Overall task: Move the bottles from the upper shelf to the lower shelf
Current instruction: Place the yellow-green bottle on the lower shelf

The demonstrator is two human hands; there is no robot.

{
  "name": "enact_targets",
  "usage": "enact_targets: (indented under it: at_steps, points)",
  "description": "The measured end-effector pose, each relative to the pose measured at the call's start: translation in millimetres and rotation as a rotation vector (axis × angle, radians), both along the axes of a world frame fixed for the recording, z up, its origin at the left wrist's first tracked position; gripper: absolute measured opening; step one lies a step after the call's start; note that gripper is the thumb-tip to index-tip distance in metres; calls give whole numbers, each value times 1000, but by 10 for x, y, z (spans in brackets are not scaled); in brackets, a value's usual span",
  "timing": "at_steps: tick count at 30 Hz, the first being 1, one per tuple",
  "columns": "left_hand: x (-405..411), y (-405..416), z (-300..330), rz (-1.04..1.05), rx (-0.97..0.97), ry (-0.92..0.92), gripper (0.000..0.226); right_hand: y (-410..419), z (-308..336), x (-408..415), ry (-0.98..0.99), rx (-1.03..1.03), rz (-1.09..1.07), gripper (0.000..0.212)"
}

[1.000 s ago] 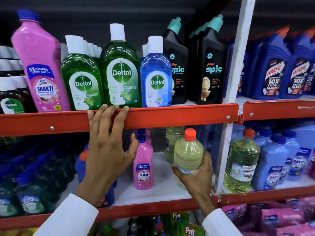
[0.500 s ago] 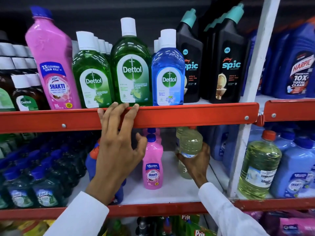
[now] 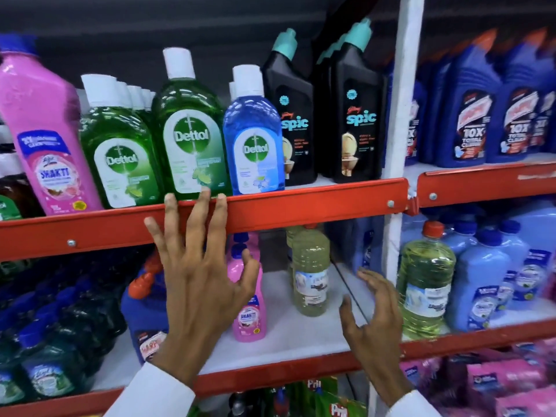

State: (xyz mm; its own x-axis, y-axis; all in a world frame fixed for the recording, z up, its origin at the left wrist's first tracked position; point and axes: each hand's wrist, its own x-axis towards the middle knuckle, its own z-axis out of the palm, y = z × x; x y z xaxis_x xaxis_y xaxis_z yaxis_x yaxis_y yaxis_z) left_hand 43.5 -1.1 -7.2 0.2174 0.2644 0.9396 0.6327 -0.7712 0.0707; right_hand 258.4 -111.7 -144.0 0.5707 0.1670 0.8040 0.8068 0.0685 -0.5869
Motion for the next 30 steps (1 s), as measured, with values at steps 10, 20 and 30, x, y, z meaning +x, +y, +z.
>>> enact_targets:
  at_steps: [10,20,30]
  points:
    - [311,-60,34,-51,19,-52,72,-453,-79,678,275,-104,-376,96]
    - [263,-11,48,-77,33,-24,69,-412,-109,962,447,-40,-226,88]
    - [249,-48,59,-26,6,-19,68,-733,311,393,284,362,-119,95]
